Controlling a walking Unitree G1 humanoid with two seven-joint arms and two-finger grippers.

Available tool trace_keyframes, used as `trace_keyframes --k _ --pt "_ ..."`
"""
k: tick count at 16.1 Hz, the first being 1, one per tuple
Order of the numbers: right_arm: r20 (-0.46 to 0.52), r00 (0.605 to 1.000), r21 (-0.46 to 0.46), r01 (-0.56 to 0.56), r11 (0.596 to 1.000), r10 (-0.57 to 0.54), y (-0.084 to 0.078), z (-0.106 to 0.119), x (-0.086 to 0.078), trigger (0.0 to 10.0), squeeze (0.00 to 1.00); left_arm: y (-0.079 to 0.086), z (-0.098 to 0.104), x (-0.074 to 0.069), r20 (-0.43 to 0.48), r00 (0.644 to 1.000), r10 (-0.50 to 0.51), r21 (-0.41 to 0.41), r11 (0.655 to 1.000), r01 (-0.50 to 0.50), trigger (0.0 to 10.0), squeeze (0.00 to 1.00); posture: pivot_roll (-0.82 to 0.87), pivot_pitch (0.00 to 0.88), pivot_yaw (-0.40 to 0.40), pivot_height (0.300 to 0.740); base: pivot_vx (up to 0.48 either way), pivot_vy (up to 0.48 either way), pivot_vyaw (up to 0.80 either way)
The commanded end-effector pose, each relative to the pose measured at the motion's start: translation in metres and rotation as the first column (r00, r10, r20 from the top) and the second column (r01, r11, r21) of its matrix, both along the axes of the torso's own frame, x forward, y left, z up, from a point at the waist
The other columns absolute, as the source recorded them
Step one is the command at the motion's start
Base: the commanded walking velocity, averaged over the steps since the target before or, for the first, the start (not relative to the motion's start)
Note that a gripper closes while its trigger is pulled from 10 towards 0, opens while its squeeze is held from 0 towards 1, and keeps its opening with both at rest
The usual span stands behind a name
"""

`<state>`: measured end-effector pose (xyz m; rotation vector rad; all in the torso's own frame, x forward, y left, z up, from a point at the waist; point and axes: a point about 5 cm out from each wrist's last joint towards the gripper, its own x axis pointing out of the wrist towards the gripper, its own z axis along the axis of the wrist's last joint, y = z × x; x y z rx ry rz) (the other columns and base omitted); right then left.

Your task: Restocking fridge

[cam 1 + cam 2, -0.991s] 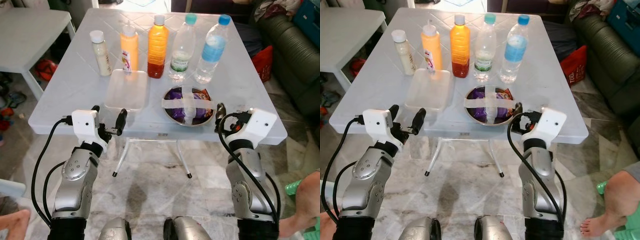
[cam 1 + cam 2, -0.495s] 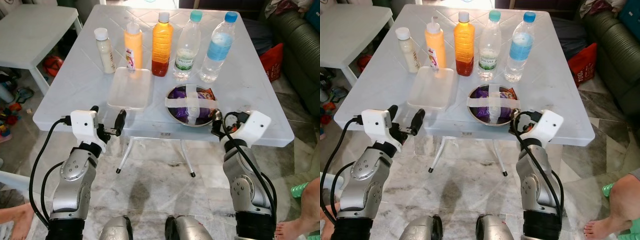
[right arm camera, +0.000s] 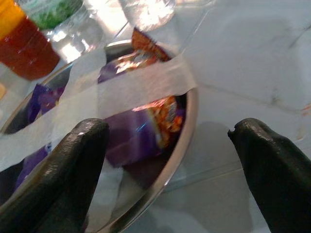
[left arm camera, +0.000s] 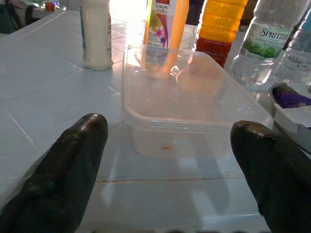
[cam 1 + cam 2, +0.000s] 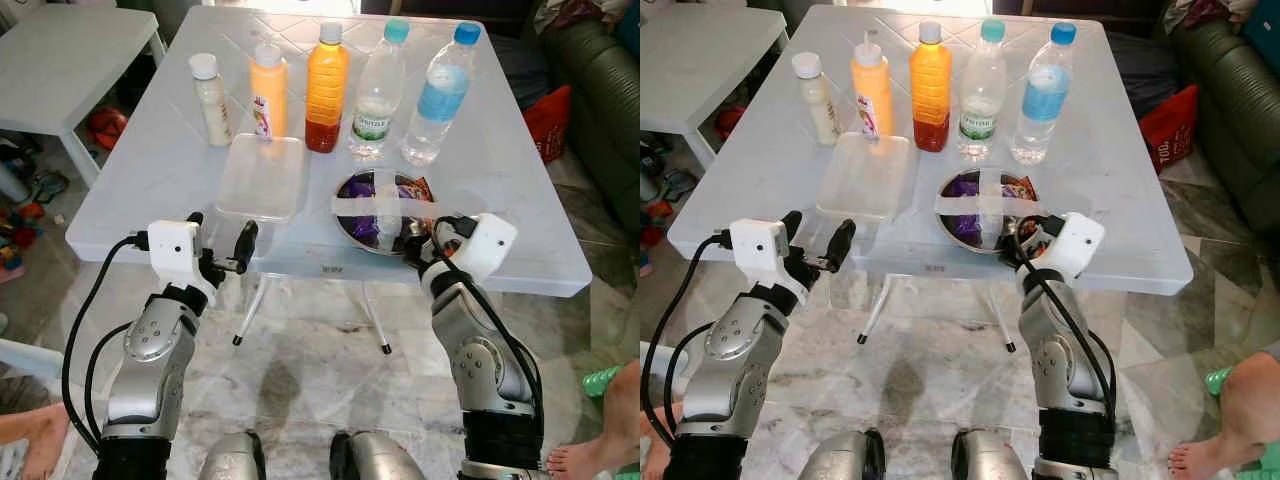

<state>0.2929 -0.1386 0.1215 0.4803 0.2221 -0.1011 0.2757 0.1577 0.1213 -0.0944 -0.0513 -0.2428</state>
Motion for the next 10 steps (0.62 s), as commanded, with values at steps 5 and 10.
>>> trace_keyframes --k 5,10 --pt "-0.030 0.997 0.162 -0.061 0.985 0.067 0.032 0.009 -0.005 10.0 0.00 -0.006 0.004 0.001 0.021 1.000 -0.020 0.006 1.000 0.020 10.0 0.00 0.00 0.127 -0.045 0.740 0.000 0.000 0.00" --pt "-0.083 0.991 0.212 -0.081 0.974 0.100 0.041 0.014 -0.008 10.0 0.00 -0.007 0.004 0.002 0.027 0.999 -0.020 0.003 1.000 0.020 10.0 0.00 0.00 0.123 -0.053 0.740 0.000 0.000 0.00"
